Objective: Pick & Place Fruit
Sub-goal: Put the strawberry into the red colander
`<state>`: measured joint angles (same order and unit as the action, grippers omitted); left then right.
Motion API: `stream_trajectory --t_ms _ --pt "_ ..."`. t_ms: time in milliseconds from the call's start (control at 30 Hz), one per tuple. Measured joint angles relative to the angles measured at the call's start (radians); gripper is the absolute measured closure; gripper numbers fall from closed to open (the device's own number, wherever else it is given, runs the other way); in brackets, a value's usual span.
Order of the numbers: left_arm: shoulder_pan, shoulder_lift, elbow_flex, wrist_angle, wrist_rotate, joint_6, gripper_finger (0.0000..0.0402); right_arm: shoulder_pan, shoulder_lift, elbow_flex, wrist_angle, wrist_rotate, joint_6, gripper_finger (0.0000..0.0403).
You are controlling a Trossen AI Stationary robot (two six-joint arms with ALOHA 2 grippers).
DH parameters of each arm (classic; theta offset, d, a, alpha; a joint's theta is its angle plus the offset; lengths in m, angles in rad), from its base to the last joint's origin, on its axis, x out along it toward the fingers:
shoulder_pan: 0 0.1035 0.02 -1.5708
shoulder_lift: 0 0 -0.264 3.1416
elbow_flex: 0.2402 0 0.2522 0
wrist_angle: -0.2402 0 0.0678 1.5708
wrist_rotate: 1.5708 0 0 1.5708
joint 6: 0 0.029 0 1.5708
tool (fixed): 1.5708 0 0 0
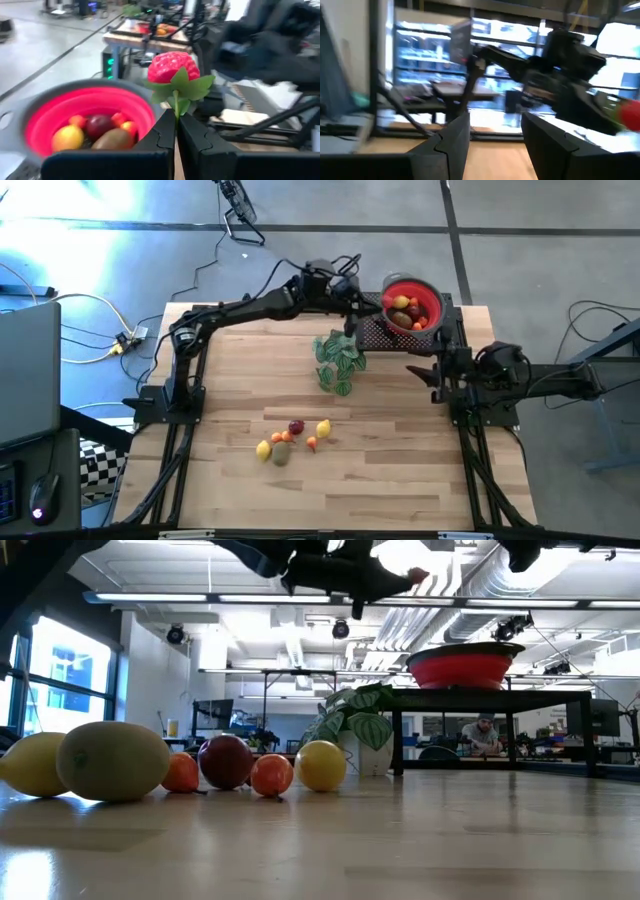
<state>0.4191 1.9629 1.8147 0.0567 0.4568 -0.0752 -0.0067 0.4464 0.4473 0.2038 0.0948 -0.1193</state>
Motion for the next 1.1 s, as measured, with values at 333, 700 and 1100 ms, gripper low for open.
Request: stream_trajectory --t_ms 333,700,1100 --pt "-0.008 0.0 0.069 0.004 0.18 -0.012 0.0401 -0.002 0.072 0.0 0.155 0.124 -0.117 0.0231" --pt "-0.042 0.0 0.083 0.06 0.33 -0.013 0.0401 -0.111 0.22 0.0 0.33 0.072 -0.03 0.0231" --pt "-0.053 0.0 0.081 0.055 0.365 -0.013 0.0401 -0.212 0.352 0.0 0.534 -0.082 0.046 0.0231"
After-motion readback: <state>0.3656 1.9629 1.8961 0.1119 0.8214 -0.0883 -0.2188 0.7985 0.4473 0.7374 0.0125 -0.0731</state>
